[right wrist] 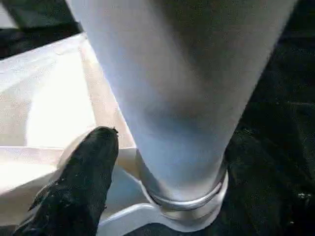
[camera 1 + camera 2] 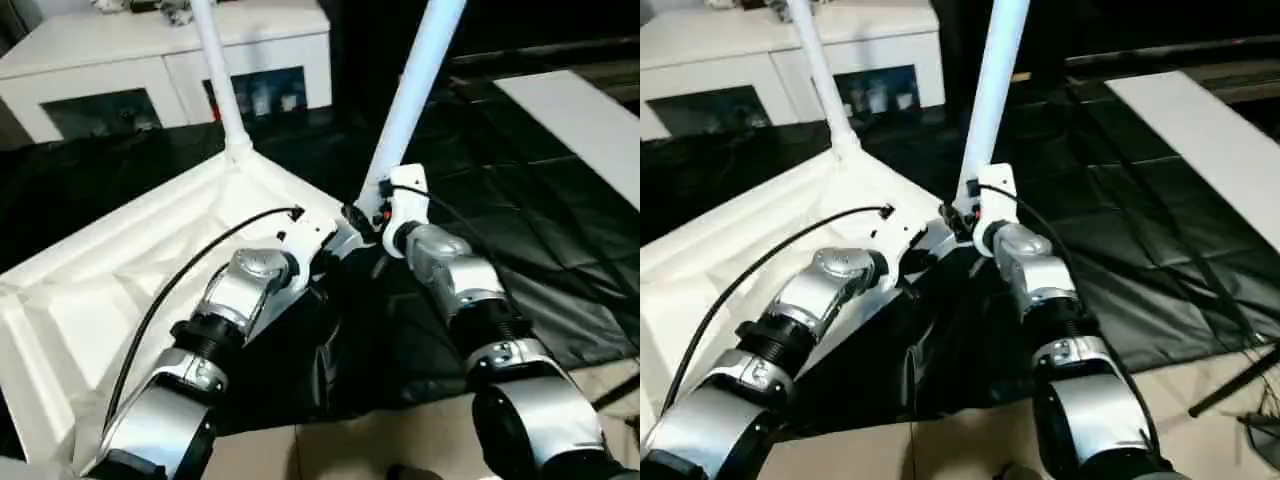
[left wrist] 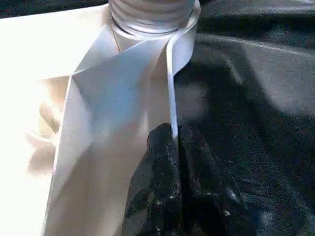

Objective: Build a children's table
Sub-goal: Rotate leg to tighten

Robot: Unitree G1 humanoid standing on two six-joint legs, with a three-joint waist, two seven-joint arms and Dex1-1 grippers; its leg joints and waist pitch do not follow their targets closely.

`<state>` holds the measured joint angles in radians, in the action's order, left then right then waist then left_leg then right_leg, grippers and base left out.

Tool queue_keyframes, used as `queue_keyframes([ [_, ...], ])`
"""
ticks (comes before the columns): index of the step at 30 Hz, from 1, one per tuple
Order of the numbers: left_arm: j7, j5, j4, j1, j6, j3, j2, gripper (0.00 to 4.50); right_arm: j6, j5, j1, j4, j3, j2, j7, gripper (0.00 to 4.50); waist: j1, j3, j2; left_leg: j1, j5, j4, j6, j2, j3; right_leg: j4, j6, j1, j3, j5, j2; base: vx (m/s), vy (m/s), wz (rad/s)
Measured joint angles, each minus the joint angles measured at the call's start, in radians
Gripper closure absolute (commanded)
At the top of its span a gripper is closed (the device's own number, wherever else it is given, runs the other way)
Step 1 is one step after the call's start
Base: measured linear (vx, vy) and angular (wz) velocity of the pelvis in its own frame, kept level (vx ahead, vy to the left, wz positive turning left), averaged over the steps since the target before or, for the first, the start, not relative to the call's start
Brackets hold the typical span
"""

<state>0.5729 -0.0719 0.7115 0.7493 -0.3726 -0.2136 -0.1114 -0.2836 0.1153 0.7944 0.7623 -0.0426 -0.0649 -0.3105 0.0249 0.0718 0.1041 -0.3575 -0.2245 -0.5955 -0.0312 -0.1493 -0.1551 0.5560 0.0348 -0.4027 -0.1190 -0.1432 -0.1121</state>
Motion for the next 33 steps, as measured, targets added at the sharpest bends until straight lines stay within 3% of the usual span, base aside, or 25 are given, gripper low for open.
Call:
queue_keyframes([
  [2, 0.003, 0.0, 0.0, 0.004, 0.003, 0.0, -0.002, 4.5, -0.008, 0.001, -0.004, -0.014, -0.002, -0.006, -0.012, 1.66, -0.008, -0.001, 0.002, -0.001, 0.0, 0.0, 0.001, -0.002, 0.0, 0.007, -0.008, -0.003, -0.001, -0.006, 0.001, 0.067, -0.033, 0.01],
  [6, 0.01, 0.0, -0.005, 0.006, 0.008, 0.0, -0.005, 4.5, -0.024, -0.001, -0.004, -0.031, 0.001, -0.02, -0.028, 1.76, -0.019, -0.003, 0.004, -0.007, 0.0, -0.001, 0.002, -0.004, 0.0, 0.013, -0.008, -0.011, -0.003, -0.009, 0.002, 0.015, -0.008, 0.0],
  [7, 0.01, 0.0, -0.008, 0.006, 0.008, 0.0, -0.006, 4.5, -0.028, -0.002, -0.004, -0.035, 0.003, -0.022, -0.029, 2.05, -0.021, -0.003, 0.004, -0.011, 0.0, -0.005, 0.002, -0.005, 0.0, 0.017, -0.008, -0.016, -0.002, -0.01, 0.002, 0.0, 0.0, 0.0],
  [21, 0.071, -0.003, -0.013, -0.008, 0.038, -0.027, -0.036, 4.5, -0.044, -0.009, -0.01, -0.056, 0.024, -0.06, -0.124, 2.49, -0.023, -0.003, 0.004, -0.011, 0.002, -0.01, -0.003, -0.008, 0.0, 0.022, -0.006, -0.015, -0.002, -0.008, 0.002, 0.0, 0.0, 0.0],
  [29, 0.25, -0.004, -0.11, -0.081, 0.098, -0.079, -0.156, 4.5, -0.079, -0.013, -0.055, -0.154, 0.13, -0.163, -0.376, 2.51, -0.034, -0.004, 0.002, -0.011, 0.002, -0.016, -0.002, -0.011, -0.001, 0.026, -0.006, -0.014, -0.003, -0.008, 0.003, 0.0, 0.0, 0.0],
  [33, 0.368, 0.002, -0.184, -0.13, 0.118, -0.103, -0.239, 4.5, -0.096, -0.002, -0.071, -0.196, 0.173, -0.219, -0.525, 2.51, -0.038, -0.006, -0.004, -0.011, 0.002, -0.017, -0.003, -0.012, -0.001, 0.028, -0.006, -0.015, -0.002, -0.008, 0.003, 0.0, 0.0, 0.0],
])
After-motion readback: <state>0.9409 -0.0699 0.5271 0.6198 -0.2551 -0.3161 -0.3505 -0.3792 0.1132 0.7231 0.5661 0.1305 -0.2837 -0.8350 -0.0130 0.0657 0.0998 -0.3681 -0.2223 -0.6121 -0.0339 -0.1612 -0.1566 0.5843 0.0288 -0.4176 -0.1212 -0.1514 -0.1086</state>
